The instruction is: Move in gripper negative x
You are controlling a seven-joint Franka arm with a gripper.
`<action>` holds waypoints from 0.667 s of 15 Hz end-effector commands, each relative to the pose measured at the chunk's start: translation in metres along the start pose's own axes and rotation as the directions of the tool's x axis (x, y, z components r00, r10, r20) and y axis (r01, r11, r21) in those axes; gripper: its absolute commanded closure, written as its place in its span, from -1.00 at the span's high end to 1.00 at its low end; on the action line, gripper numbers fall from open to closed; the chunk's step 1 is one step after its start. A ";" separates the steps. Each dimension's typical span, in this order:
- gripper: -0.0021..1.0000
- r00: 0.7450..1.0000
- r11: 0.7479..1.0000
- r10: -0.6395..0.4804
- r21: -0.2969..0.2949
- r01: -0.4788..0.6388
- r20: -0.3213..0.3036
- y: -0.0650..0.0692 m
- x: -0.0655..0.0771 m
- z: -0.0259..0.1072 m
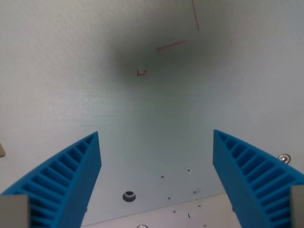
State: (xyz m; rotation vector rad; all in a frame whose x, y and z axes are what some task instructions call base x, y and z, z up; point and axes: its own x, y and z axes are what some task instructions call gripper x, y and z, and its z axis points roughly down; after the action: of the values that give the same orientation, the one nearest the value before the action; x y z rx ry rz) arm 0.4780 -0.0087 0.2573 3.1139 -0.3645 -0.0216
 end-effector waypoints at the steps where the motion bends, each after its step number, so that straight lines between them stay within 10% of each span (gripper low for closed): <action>1: 1.00 1.000 1.000 0.000 0.001 0.000 -0.004 0.000 -0.005 -0.002; 10: 1.00 1.000 1.000 0.000 0.001 0.000 -0.004 0.000 -0.050 -0.002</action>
State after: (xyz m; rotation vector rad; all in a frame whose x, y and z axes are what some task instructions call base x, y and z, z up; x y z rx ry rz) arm 0.4475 -0.0007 0.2503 3.1105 -0.3433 -0.1056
